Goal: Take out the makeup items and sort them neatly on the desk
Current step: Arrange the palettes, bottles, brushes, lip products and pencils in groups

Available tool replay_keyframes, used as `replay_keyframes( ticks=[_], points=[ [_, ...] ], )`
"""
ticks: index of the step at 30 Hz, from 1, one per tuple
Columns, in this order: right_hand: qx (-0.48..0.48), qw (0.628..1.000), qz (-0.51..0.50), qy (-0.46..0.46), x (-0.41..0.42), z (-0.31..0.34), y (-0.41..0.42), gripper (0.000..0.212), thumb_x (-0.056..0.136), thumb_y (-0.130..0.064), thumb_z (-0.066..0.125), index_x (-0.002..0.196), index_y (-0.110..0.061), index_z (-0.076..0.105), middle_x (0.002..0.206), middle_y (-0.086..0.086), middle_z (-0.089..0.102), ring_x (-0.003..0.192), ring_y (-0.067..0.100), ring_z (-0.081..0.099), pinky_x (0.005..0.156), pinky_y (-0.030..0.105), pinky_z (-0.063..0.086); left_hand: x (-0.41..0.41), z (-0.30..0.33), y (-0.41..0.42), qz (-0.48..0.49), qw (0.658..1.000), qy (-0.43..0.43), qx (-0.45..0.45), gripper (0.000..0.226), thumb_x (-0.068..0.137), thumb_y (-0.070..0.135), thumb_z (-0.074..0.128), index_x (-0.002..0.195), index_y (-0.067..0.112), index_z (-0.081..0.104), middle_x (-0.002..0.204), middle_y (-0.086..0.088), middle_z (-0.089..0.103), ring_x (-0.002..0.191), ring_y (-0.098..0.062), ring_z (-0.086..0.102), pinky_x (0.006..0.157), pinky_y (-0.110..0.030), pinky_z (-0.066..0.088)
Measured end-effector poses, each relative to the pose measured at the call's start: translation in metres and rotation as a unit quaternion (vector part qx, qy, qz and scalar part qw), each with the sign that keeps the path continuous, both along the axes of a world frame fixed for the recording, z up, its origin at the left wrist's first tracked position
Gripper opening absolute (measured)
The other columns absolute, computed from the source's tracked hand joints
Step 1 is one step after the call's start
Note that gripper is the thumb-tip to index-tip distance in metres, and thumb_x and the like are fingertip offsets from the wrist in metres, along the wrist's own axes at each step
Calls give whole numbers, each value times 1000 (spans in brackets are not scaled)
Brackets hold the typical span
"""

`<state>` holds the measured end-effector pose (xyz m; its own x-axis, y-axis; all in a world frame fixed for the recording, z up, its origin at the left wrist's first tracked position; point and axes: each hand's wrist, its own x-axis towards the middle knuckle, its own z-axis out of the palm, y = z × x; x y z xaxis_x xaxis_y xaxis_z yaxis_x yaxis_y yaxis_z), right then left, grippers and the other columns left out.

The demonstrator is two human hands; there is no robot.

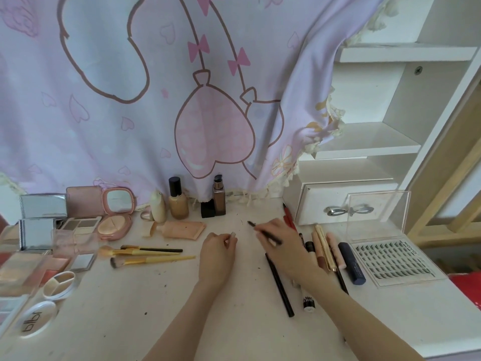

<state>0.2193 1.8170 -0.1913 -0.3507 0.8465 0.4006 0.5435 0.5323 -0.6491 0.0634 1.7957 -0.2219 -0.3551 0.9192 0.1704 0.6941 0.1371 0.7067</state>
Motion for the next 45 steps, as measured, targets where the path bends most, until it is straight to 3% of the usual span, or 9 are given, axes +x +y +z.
replay_keyframes(
  ticks=[3,6,12,15,24,31,33,37,45],
  points=[
    [57,961,58,-265,-8,-13,14,40,93,-13,49,132,-15,49,122,6,52,112,21,47,94,30,37,5,5,14,30,999,-36,-25,29,93,30,52,114,9,54,99,-10,62,93,-21,57,77,-27,42],
    [70,931,67,-353,-18,-17,23,52,89,-4,47,139,-16,40,127,7,48,116,24,41,92,33,32,8,5,26,47,998,-22,-32,25,91,31,54,104,9,51,98,-9,62,93,-24,57,81,-35,45],
    [15,937,60,-344,-21,-19,39,44,94,-7,39,138,-13,42,131,8,47,120,25,40,98,34,34,14,0,42,39,999,-6,-17,23,96,31,44,101,16,60,100,-2,64,101,-22,54,86,-33,30],
    [-18,942,66,-330,-21,-19,42,47,95,-8,37,142,-12,35,143,7,41,130,25,35,105,33,29,11,-6,43,5,999,31,-1,27,97,22,41,114,19,61,115,-2,59,110,-20,48,84,-29,26],
    [-63,941,98,-317,-25,-12,52,51,95,-2,33,145,-12,29,142,8,40,124,25,38,102,29,25,6,-14,36,-39,991,127,-7,46,96,9,35,139,25,41,129,2,49,119,-18,36,86,-23,24],
    [-110,962,53,-243,-11,0,39,44,100,-14,36,144,-9,32,151,6,32,138,18,28,109,21,15,3,-15,22,-53,990,132,-10,54,93,7,34,144,20,25,134,1,46,124,-16,37,95,-25,25],
    [-83,972,9,-218,-1,6,28,36,98,-16,40,133,-12,49,137,7,50,127,20,41,105,26,29,1,-16,16,-59,991,122,3,50,95,9,33,143,19,28,132,0,49,123,-15,40,97,-25,25],
    [16,933,-78,-351,9,13,-4,31,96,-36,42,106,-15,62,104,4,64,96,20,57,79,30,39,1,-19,1,-74,988,132,19,43,98,15,30,142,14,31,136,-2,46,126,-15,40,102,-22,24],
    [-85,906,-120,-397,-7,11,-39,29,94,-33,49,108,-9,56,111,9,61,104,27,58,73,31,38,-3,-25,-20,-88,982,155,60,36,99,17,32,133,12,44,131,-1,51,124,-16,44,106,-24,26]
  ],
)
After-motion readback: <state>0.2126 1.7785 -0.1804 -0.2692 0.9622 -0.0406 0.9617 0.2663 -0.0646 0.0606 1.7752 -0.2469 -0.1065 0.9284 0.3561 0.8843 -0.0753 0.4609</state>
